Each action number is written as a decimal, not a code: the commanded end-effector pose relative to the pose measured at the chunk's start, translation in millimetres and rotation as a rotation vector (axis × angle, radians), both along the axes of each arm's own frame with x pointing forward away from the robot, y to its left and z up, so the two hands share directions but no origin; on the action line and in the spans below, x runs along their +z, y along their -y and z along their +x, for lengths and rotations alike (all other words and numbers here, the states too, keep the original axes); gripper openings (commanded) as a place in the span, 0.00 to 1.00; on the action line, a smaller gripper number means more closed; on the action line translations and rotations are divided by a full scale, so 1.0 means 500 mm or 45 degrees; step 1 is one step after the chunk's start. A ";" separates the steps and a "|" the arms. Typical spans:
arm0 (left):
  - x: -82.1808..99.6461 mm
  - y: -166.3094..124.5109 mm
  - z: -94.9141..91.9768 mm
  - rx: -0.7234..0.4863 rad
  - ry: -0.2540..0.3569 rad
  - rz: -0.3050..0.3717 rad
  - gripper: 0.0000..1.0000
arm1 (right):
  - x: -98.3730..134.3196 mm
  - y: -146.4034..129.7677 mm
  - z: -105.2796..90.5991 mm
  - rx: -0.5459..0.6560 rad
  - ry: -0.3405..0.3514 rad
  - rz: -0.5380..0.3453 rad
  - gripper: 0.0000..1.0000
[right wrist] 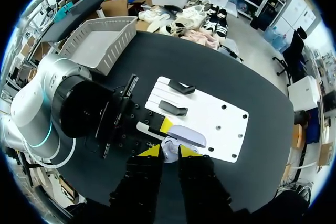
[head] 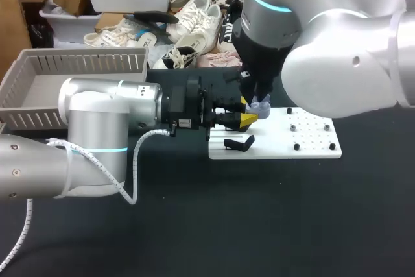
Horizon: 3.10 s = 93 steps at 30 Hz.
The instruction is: Pick up each earbud case from the left stands, insert the matching earbuds, close the lid, and place the case in the box.
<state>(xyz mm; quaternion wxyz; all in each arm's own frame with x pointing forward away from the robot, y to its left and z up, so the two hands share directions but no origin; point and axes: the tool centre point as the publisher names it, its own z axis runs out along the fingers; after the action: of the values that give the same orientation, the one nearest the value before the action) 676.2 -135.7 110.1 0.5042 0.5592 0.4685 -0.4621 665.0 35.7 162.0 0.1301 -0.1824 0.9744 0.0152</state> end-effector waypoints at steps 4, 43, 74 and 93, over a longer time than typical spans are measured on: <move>-0.001 0.000 -0.001 0.003 0.002 -0.002 0.00 | -0.004 -0.003 0.003 -0.003 -0.008 -0.003 0.00; -0.001 0.000 -0.001 0.003 0.002 -0.002 0.00 | 0.038 0.016 -0.018 -0.019 0.046 0.024 0.47; -0.001 0.000 -0.001 0.003 0.002 -0.002 0.00 | -0.018 0.112 0.100 -0.281 -0.003 -0.054 0.89; -0.001 0.000 -0.001 0.003 0.002 -0.002 0.00 | 0.052 0.151 0.046 -0.292 0.107 0.138 0.97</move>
<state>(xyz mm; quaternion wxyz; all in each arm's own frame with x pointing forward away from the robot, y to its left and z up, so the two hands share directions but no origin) 676.2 -135.6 110.1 0.5043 0.5592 0.4684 -0.4621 706.6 -21.3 177.0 0.1435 -0.0597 0.9877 0.0165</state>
